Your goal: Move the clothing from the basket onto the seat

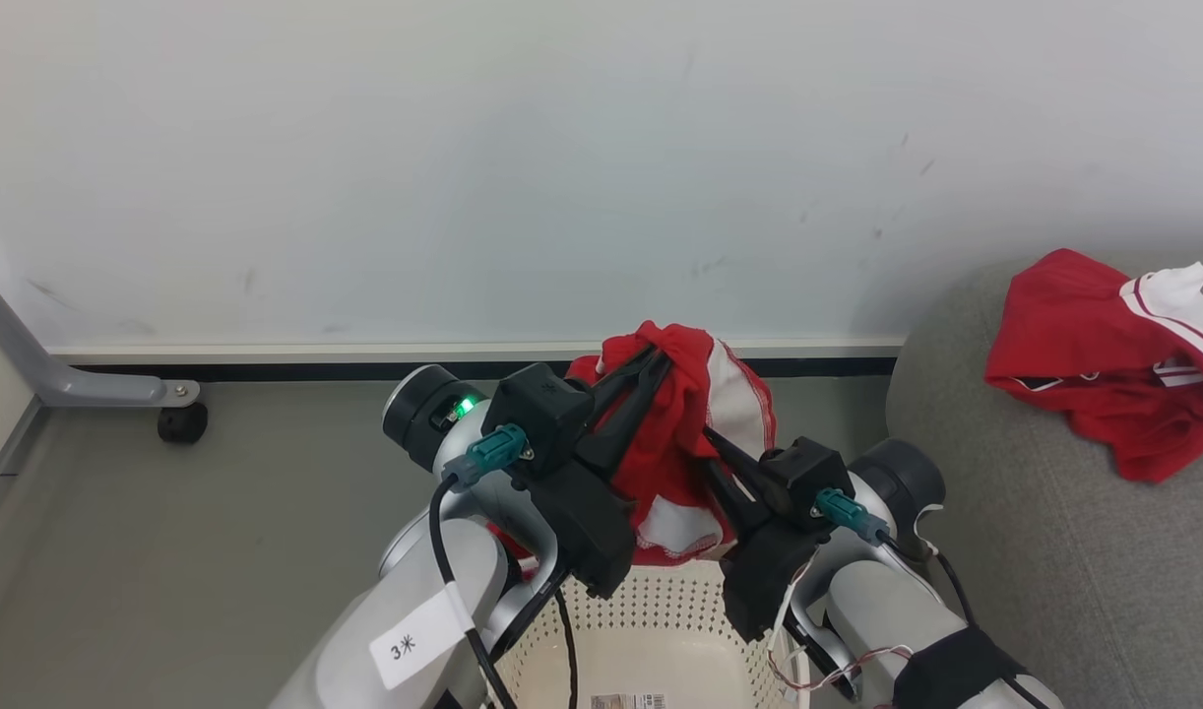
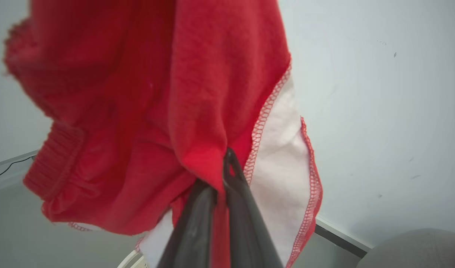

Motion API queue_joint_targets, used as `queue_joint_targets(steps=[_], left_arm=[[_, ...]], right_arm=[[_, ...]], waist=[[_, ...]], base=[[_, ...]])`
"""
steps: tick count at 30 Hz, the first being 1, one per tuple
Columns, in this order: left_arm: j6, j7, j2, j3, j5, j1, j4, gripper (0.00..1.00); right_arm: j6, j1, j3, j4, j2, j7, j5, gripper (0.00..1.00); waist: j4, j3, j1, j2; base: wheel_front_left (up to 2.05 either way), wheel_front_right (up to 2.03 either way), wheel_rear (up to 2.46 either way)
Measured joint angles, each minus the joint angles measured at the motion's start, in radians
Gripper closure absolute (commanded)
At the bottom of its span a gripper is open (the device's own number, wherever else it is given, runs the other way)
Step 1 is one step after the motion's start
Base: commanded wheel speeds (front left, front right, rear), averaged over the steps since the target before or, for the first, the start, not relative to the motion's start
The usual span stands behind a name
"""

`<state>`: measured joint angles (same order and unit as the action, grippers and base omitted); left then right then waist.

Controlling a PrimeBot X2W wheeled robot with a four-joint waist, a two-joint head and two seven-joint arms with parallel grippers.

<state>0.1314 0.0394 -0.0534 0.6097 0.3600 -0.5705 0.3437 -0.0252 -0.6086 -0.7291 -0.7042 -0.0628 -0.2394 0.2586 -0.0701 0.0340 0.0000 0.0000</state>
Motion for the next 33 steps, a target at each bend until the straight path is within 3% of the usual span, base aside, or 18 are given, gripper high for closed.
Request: queue_joint_targets(steps=[8,9,10,11,12,13,14,22,33], left_arm=[[-0.012,-0.003,-0.002,-0.015,0.011,0.009,0.0,1.0],[-0.018,-0.003,-0.002,-0.02,0.013,0.011,0.0,0.74],[-0.018,-0.002,-0.003,-0.025,0.017,0.015,0.0,0.74],[-0.019,-0.002,-0.004,-0.028,0.018,0.022,0.0,0.62],[-0.02,-0.002,-0.005,-0.031,0.019,0.028,0.001,0.45],[-0.022,-0.002,-0.007,-0.033,0.021,0.032,0.002,0.18],[-0.024,-0.001,-0.009,-0.037,0.023,0.035,0.002,0.0],[-0.035,0.016,-0.031,-0.057,0.027,0.074,0.003,0.0],[-0.036,0.043,-0.044,-0.051,0.039,0.14,-0.012,0.0]], right_arm=[[0.008,-0.005,-0.014,-0.022,0.0,-0.009,0.032,1.0],[0.008,-0.009,-0.016,-0.024,0.0,-0.009,0.041,1.0],[0.009,-0.015,-0.016,-0.026,0.0,-0.009,0.048,1.0],[0.009,-0.02,-0.013,-0.029,0.0,-0.009,0.05,1.0],[0.009,-0.023,-0.008,-0.035,0.0,-0.009,0.051,1.0],[0.01,-0.024,0.001,-0.044,0.0,-0.009,0.051,1.0],[0.016,-0.024,0.007,-0.049,0.0,-0.009,0.051,1.0],[0.03,-0.04,0.069,-0.073,-0.013,-0.01,0.06,1.0],[0.062,-0.024,0.14,-0.008,-0.128,-0.01,0.067,1.0]], waist=[[0.01,-0.006,0.0,0.0],[0.014,-0.007,0.0,0.0],[0.018,-0.008,0.0,0.0],[0.022,-0.009,0.0,0.0],[0.026,-0.01,0.0,0.0],[0.03,-0.01,0.0,0.0],[0.035,-0.011,0.0,0.0],[0.08,-0.018,0.0,0.0],[0.184,-0.025,0.0,0.0]], base=[[0.0,0.0,0.0],[0.0,0.0,0.0],[0.0,0.0,0.0],[0.0,0.0,0.0],[0.0,0.0,0.0],[0.0,0.0,0.0],[0.0,0.0,0.0],[0.0,0.0,0.0],[0.0,0.0,0.0]])
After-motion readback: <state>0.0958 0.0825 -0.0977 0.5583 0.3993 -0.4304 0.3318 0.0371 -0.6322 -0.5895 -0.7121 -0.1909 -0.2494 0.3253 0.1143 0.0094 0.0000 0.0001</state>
